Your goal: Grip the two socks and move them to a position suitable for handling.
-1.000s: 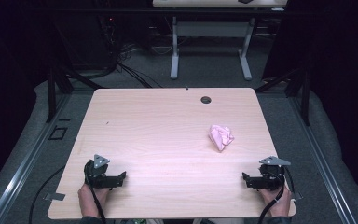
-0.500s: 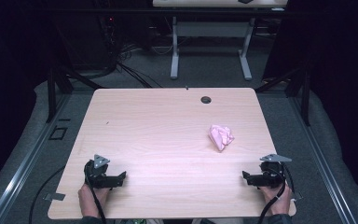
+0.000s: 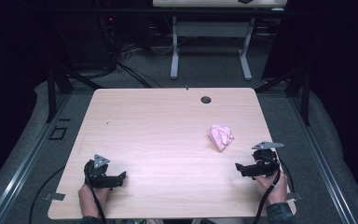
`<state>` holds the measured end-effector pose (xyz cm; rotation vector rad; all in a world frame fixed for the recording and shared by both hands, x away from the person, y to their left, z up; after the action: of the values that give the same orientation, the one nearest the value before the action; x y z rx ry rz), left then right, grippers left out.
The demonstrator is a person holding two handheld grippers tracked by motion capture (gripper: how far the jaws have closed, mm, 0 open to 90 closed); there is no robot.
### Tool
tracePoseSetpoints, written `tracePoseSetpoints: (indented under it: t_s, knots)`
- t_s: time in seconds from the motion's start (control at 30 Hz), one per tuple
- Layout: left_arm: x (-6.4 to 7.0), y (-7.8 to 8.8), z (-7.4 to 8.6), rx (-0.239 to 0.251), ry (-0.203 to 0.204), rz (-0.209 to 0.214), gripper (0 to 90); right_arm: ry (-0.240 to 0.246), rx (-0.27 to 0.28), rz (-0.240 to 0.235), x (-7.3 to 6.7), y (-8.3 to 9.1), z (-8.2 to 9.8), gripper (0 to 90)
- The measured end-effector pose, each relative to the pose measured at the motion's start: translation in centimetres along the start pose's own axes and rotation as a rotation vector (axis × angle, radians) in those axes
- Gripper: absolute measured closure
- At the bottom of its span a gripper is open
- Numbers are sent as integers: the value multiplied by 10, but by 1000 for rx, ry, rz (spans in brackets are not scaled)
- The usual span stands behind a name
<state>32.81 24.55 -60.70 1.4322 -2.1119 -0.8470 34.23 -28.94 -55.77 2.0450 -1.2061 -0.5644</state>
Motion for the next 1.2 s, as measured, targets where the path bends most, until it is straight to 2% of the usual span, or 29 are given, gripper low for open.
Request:
tracePoseSetpoints:
  t_s: [0.23, 0.5, 0.8, 0.93, 1.13, 1.17, 1.2]
  knots:
    - [0, 0, 0, 0, 0, 0, 0, 36, -13, -13, -3, -3, -19, 0]
    - [0, 0, 0, 0, 0, 0, 0, 72, -33, -45, -9, -14, -46, 0]
    - [0, 0, 0, 0, 0, 0, 0, 106, -42, -54, -14, -25, -73, 26]
    - [0, 0, 0, 0, 0, 0, 0, 120, -49, -53, -15, -32, -83, 77]
    - [0, 0, 0, 0, 0, 0, 0, 139, -72, -56, -18, -48, -97, 222]
    - [0, 0, 0, 0, 0, 0, 0, 139, -72, -56, -18, -48, -97, 222]
    - [0, 0, 0, 0, 0, 0, 0, 146, -83, -44, -20, -53, -102, 295]
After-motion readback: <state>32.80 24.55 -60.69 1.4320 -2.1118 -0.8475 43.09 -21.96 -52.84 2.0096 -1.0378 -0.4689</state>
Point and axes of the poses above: each handheld gripper's, and its own axes: y roughly backward along the jaws, z roughly out of its underside, x roughly to its right, the point moved 2 cm from there along -y, roughly forward along the jaws, and after that the axes turned 2 degrees about y, right-handed, at the moved point
